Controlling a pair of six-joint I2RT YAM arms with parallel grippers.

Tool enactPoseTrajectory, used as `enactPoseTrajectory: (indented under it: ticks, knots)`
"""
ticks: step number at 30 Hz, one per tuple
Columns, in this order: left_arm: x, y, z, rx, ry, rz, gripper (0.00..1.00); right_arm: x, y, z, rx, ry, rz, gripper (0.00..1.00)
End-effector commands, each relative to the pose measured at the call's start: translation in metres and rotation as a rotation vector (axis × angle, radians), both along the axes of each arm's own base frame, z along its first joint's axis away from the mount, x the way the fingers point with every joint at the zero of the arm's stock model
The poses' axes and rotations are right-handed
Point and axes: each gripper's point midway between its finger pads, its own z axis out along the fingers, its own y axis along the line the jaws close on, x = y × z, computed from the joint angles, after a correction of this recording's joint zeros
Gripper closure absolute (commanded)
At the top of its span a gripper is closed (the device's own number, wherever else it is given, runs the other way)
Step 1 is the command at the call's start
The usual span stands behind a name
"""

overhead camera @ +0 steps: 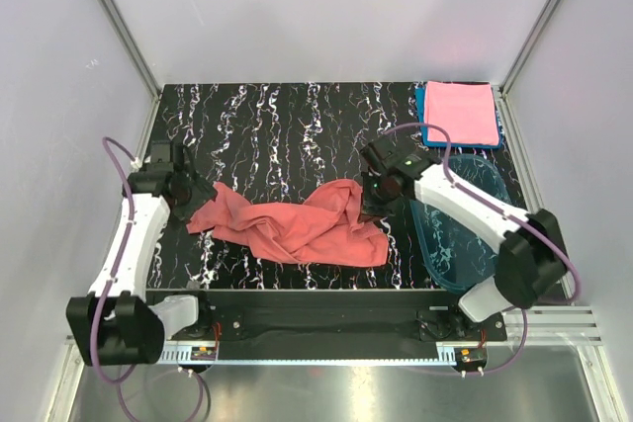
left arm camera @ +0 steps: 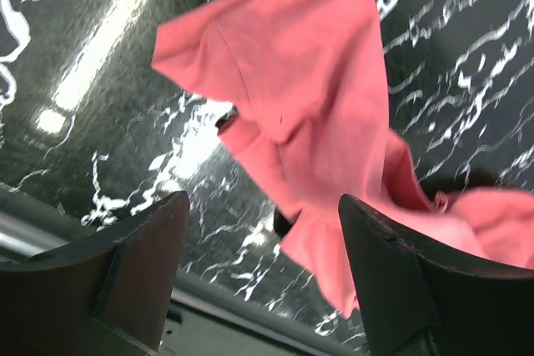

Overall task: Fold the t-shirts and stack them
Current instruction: Flatten the tshirt out

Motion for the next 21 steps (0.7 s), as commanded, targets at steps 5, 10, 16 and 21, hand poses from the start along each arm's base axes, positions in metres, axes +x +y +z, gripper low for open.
enactPoseTrajectory:
  ticks: [5,10,16,21]
  knots:
    - [0.032,0.02,-0.031,-0.193,-0.048,0.12,0.25,-0.003,-0.008,0.039,0.021,-0.111,0.077,1.0]
    - [0.049,0.011,-0.067,-0.289,0.025,0.13,0.25,-0.009,-0.007,0.034,0.011,-0.071,0.112,1.0]
    - [0.048,0.007,-0.089,-0.295,0.084,0.139,0.41,-0.006,-0.008,0.045,0.019,-0.104,0.126,1.0]
    - [0.048,0.002,-0.078,-0.294,0.08,0.083,1.0,-0.007,-0.008,0.049,0.026,-0.121,0.134,1.0]
